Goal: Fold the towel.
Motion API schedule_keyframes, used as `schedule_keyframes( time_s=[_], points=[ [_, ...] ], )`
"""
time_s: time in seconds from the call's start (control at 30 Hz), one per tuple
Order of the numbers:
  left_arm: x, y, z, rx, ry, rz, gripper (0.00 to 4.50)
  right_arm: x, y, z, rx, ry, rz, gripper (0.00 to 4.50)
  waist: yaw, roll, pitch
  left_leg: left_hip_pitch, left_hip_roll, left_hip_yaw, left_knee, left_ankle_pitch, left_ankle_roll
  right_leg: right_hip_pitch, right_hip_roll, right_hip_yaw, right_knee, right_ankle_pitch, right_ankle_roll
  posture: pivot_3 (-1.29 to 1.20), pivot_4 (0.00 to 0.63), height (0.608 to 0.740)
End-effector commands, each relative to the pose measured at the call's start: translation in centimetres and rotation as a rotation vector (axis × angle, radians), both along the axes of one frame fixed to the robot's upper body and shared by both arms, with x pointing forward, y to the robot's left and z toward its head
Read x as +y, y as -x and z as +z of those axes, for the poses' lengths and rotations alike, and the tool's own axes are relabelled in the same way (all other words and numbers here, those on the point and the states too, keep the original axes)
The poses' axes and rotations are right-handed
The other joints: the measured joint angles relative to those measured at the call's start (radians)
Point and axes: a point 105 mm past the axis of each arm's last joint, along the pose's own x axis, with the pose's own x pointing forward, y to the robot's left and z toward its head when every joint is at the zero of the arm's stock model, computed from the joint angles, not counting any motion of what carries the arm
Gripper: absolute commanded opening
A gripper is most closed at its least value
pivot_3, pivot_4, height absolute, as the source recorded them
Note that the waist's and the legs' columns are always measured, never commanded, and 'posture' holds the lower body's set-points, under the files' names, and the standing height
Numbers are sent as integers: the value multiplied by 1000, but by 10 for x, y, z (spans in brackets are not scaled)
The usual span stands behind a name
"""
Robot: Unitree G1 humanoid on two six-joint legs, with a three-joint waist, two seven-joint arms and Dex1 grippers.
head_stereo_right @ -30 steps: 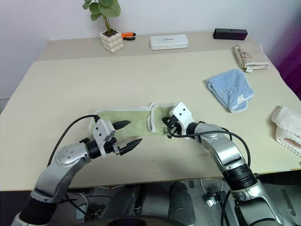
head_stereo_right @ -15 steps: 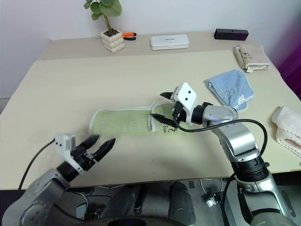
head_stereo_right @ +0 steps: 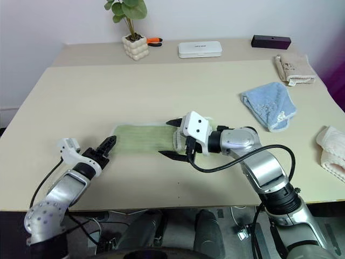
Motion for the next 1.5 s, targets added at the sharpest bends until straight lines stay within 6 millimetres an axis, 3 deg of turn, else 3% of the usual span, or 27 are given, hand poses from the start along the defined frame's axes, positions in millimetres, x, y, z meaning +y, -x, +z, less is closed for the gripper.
schedule_keyframes(
  time_s=[0.03,0.07,0.2,0.33,0.43,0.53,0.73,0.77,0.87,0.93,1.13,1.3,1.4,1.5],
  points=[
    [-8,-4,3,1,18,-38,532,6,8,11,-53,-16,24,4500,0,0,0,0,0,0,0,1,-1,0,0,0,0,0,0,0,150,740],
    [-8,-5,3,-1,21,-40,39,6,9,11,-54,-14,20,4500,0,0,0,0,0,0,0,1,-2,-1,0,0,0,0,0,0,150,740],
    [4,-10,19,-77,39,11,39,4,11,11,-56,-11,4,4500,0,0,0,0,0,0,0,1,-2,-1,0,0,0,0,0,0,150,740],
    [40,-8,49,-222,-47,104,39,-1,11,11,-54,-3,-14,4500,-3,-1,0,0,0,0,-1,0,-1,-1,1,0,0,0,0,0,150,740],
    [81,-2,81,-332,-185,158,39,-6,10,9,-48,10,-31,4500,-4,-1,1,0,2,0,-1,0,-2,-2,2,1,0,0,-1,0,150,740],
    [83,0,104,-412,-271,94,39,-8,8,7,-48,19,-38,4500,-1,-1,1,-1,3,1,-1,-1,-3,-2,3,1,0,0,-2,0,150,740],
    [8,4,133,-582,-377,-289,39,-8,3,1,-46,26,-62,4500,0,-4,1,-1,3,0,0,-1,-2,-1,3,0,-1,1,-3,0,150,740],
    [-18,8,130,-596,-397,-414,39,-9,3,0,-44,27,-67,4500,-2,-3,1,-1,3,0,0,-1,-2,-1,3,1,-1,1,-3,0,150,740],
    [-70,18,114,-594,-451,-668,39,-10,2,-3,-40,28,-83,4500,-3,-3,0,-1,3,1,-1,-1,-2,-1,3,1,-1,1,-2,0,150,740],
    [-88,18,102,-579,-461,-743,39,-11,1,-5,-39,27,-93,4500,-5,-3,0,-1,3,1,-1,-1,-3,-1,3,1,-1,1,-2,0,150,740],
    [-111,5,71,-505,-509,-806,39,-16,3,-8,-39,30,-122,4500,-2,-3,1,0,4,1,-2,-1,-2,-2,5,1,-1,1,-3,0,150,740],
    [-112,0,70,-513,-486,-790,39,-23,3,-11,-42,44,-149,4500,-2,-3,1,-1,4,1,-1,-1,-2,-2,5,1,-1,1,-3,0,150,740],
    [-112,10,85,-580,-416,-814,987,-28,0,-13,-48,58,-167,4500,-3,-3,1,-1,4,1,-1,-1,-2,-2,5,1,-1,1,-3,0,150,740],
    [-101,24,97,-623,-378,-839,2466,-34,-6,-13,-53,72,-190,4500,-6,-3,1,-1,5,1,-2,-1,-2,-2,5,1,-1,1,-3,0,150,740]
  ],
)
